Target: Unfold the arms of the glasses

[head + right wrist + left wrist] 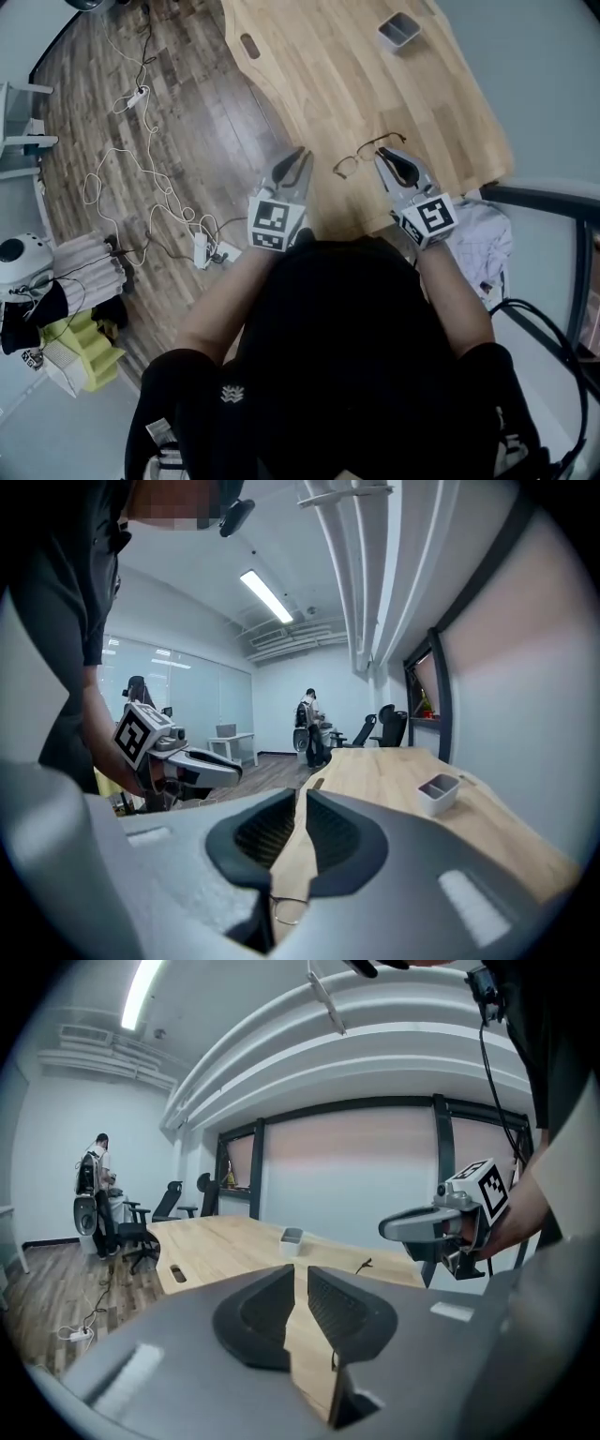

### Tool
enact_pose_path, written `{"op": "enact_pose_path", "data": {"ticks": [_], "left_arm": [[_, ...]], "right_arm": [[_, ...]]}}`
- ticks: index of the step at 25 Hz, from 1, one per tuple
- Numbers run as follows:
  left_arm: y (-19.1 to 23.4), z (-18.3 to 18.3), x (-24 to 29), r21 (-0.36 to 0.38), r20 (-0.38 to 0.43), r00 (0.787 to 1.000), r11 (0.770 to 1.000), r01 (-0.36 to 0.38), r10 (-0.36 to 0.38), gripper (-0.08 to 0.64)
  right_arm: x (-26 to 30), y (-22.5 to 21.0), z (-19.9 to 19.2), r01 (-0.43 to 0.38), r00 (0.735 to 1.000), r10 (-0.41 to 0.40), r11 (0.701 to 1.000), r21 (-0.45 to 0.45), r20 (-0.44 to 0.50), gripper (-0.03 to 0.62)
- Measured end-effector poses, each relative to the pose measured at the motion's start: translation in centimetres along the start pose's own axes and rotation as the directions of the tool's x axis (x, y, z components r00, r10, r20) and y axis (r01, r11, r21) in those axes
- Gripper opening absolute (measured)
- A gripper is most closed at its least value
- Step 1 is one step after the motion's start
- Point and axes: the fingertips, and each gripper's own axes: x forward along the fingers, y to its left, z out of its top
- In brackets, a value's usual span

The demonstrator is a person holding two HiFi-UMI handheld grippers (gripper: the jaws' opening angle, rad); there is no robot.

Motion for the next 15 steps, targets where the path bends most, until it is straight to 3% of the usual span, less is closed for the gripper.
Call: {"op": "enact_pose_path", "data": {"ticks": [6,10,15], "left_arm": [[0.6,2.6,-0.7,0.001,0.044,0.998,0.999,-0.053,0.052,0.008],[0.9,2.5,-0.9,0.011,0.038,0.996,0.997,-0.079,0.078,0.006],[0.9,2.2,-1.3,0.019,0.025,0.995,0.995,-0.097,0.096,0.006]], "right_arm": [[-1.4,-2.9,0.8,0.049,0.998,-0.051,0.997,0.064,0.021,0.037],[-1.8,-4.1,0.0,0.078,0.997,-0.079,0.995,0.061,0.012,0.002],[-1.9,-5.1,-0.3,0.112,0.994,-0.113,0.992,0.060,0.009,0.002]]}}
